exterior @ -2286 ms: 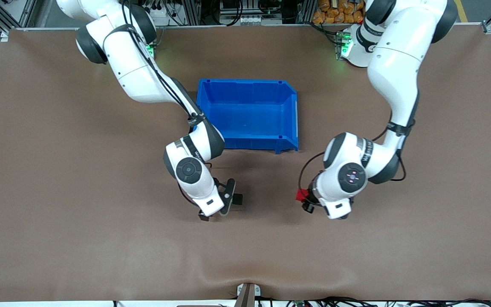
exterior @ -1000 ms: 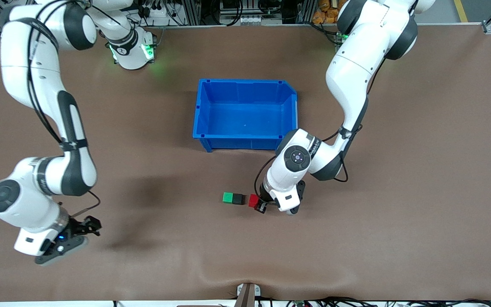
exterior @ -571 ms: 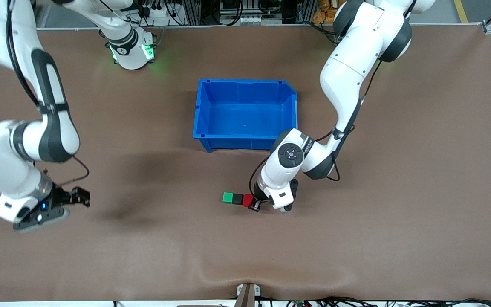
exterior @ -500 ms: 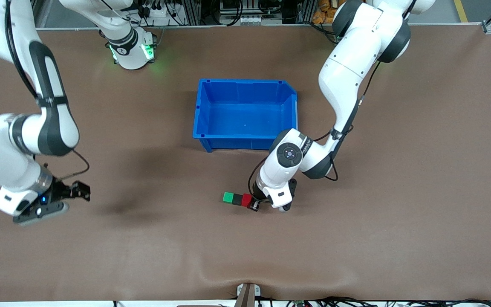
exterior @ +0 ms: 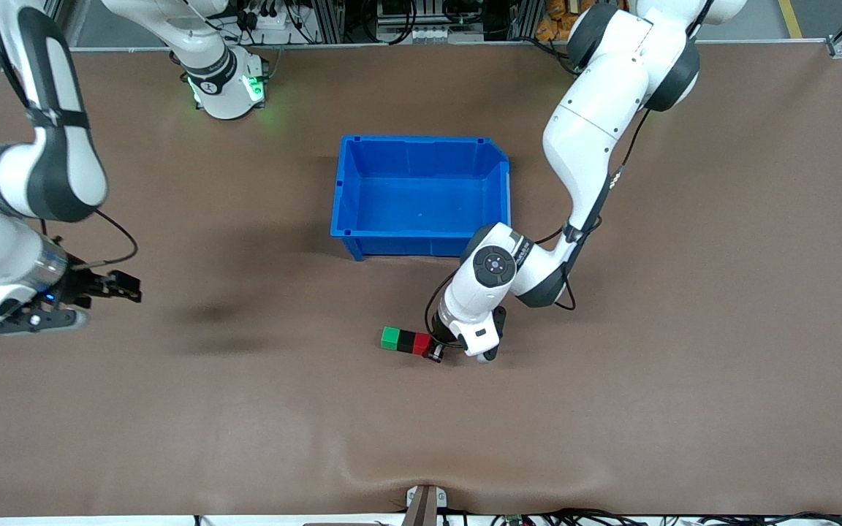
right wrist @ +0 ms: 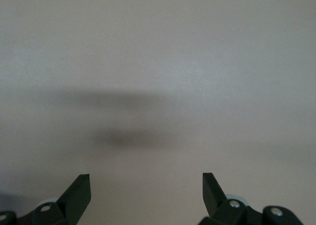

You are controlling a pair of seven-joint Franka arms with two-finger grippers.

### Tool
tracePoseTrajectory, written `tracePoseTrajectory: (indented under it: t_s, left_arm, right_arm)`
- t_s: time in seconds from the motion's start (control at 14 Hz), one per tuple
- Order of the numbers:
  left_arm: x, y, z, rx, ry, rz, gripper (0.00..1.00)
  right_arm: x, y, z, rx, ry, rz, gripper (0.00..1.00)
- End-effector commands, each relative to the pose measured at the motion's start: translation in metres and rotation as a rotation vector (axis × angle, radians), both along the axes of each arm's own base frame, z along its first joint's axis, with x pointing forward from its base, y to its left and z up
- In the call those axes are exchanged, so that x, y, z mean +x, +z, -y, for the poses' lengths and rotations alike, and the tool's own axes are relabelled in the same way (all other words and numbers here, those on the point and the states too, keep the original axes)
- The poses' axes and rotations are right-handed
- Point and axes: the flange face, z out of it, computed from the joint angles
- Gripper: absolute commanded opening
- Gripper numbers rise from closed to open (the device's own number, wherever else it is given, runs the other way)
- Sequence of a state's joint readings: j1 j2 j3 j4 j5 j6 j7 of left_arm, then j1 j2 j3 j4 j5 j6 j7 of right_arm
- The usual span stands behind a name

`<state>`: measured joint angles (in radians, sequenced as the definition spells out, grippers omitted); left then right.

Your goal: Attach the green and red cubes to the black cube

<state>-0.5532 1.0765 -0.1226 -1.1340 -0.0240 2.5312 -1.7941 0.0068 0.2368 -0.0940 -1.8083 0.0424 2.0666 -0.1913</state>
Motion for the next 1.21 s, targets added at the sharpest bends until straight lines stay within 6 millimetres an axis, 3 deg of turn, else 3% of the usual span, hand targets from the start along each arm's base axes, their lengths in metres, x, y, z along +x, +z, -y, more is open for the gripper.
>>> tracePoseTrajectory:
  t_s: [0.0, 0.29, 0.64, 0.71, 0.86, 0.93, 1.0, 1.07, 1.14]
  left_arm:
    - [0.004, -0.012, 0.001, -0.005, 0.024, -0.001, 0.0]
    - [-0.006, -0.007, 0.003, 0.012, 0.042, -0.131, 0.0]
    - [-0.002, -0.001, -0.005, -0.04, 0.127, -0.21, 0.02]
    - [0.0, -0.003, -0.008, -0.04, 0.132, -0.211, 0.09]
    - [0.009, -0.004, -0.02, -0.046, 0.153, -0.214, 0.39]
    - [0.01, -0.004, -0.022, -0.052, 0.157, -0.214, 0.57]
    - [0.01, -0.002, -0.022, -0.052, 0.15, -0.21, 0.86]
    - [0.011, 0.0, -0.022, -0.052, 0.147, -0.207, 1.0]
    - [0.01, 0.001, -0.021, -0.051, 0.145, -0.209, 1.0]
  right_arm:
    - [-0.021, 0.043, 0.007, 0.002, -0.029, 0.01, 1.0]
    - [-0.027, 0.088, 0.018, 0.011, -0.045, -0.057, 1.0]
    - [-0.032, 0.18, 0.016, 0.011, -0.044, -0.065, 1.0]
    - [-0.034, 0.191, 0.017, 0.015, -0.097, -0.059, 1.0]
    - [-0.037, 0.204, 0.014, 0.013, -0.177, -0.055, 1.0]
    - [-0.037, 0.212, 0.014, 0.011, -0.175, -0.046, 1.0]
    - [-0.04, 0.211, 0.013, 0.015, -0.173, -0.068, 1.0]
    - [-0.043, 0.211, 0.015, 0.016, -0.152, -0.088, 1.0]
    - [-0.048, 0.214, 0.016, 0.017, -0.106, -0.101, 1.0]
